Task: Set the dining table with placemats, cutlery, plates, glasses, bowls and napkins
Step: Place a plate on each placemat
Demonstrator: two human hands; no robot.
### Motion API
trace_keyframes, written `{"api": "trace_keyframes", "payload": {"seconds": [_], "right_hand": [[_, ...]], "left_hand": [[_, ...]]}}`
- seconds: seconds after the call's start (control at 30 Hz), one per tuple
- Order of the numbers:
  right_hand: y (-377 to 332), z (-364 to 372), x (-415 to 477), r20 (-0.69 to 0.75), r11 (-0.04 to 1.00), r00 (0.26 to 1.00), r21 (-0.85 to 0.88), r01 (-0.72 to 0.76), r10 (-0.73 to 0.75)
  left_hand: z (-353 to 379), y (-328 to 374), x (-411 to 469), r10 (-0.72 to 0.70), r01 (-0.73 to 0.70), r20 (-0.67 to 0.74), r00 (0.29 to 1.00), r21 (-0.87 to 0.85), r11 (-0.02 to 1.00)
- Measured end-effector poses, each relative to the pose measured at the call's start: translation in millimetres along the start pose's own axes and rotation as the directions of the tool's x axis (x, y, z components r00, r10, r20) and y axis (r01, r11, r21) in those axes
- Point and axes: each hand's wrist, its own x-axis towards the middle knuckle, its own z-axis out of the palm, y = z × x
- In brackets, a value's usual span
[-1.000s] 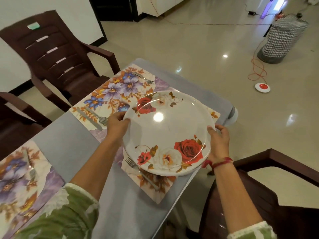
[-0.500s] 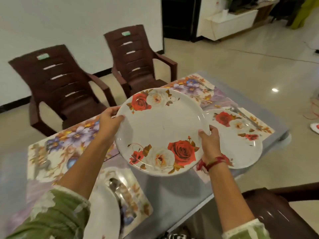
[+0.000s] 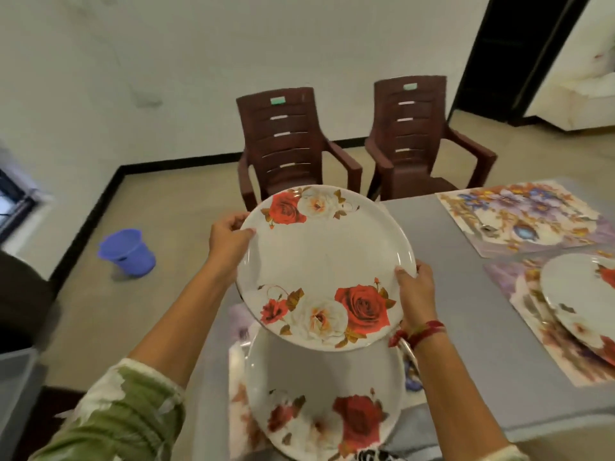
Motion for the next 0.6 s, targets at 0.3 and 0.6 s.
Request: {"api": "trace_keyframes", "payload": {"seconds": [0.3,0.6], "right_hand": [[3,28,-7,0.006,0.998,0.999,-0.046,0.043,-0.043],[4,15,-4,-0.019,0.999,1.000,-0.037,-0.013,0.012]], "left_hand": [[-41,-28,-8,-0.002,0.001,-0.039,0.999,-0.023,1.000],[-27,-19,-17,0.021,-0.022,-0.042,0.999,-0.015,1.000]]}}
